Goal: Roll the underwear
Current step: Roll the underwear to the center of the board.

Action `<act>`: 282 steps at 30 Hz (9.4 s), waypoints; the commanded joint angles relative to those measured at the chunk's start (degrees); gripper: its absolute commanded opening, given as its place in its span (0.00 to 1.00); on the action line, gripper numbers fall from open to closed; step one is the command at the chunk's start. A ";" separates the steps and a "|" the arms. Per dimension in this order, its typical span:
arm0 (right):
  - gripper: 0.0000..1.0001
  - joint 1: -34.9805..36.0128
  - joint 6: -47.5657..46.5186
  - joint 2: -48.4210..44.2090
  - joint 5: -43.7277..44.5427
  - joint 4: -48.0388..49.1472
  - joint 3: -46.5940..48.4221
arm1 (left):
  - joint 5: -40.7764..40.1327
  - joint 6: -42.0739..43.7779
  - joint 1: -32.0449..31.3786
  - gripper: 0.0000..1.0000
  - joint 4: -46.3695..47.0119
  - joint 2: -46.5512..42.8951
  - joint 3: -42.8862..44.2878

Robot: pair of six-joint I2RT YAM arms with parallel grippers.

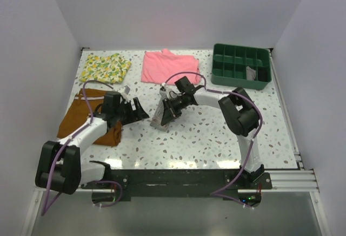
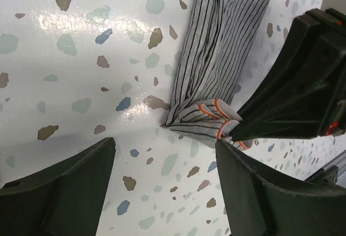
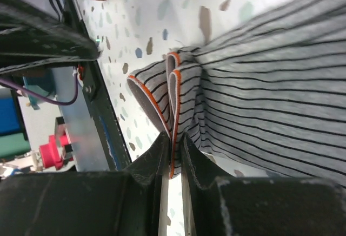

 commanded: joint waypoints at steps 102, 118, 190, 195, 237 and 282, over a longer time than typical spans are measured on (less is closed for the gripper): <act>0.47 24.56 -11.43 -30.09 61.16 -2.61 -15.96 | -3.05 -4.45 -12.86 0.00 -9.11 15.38 3.29; 0.49 32.56 -15.65 -21.22 65.56 -0.14 -11.66 | -3.31 -4.80 -12.86 0.00 -9.73 16.08 4.25; 0.05 5.77 14.30 -14.89 0.81 28.05 -25.54 | -1.73 -1.55 -2.58 1.00 -4.11 -3.52 2.68; 0.05 1.38 23.88 -10.41 -4.91 35.17 -24.93 | 1.69 -0.67 -2.67 1.00 -0.41 -3.69 0.22; 0.14 -1.89 17.83 -4.69 -2.11 18.93 -16.85 | 3.98 -4.45 -9.43 0.26 22.09 12.29 -7.17; 0.52 19.56 -5.63 -22.36 53.79 2.40 -13.24 | -1.90 -1.81 -12.33 0.00 2.67 16.87 4.52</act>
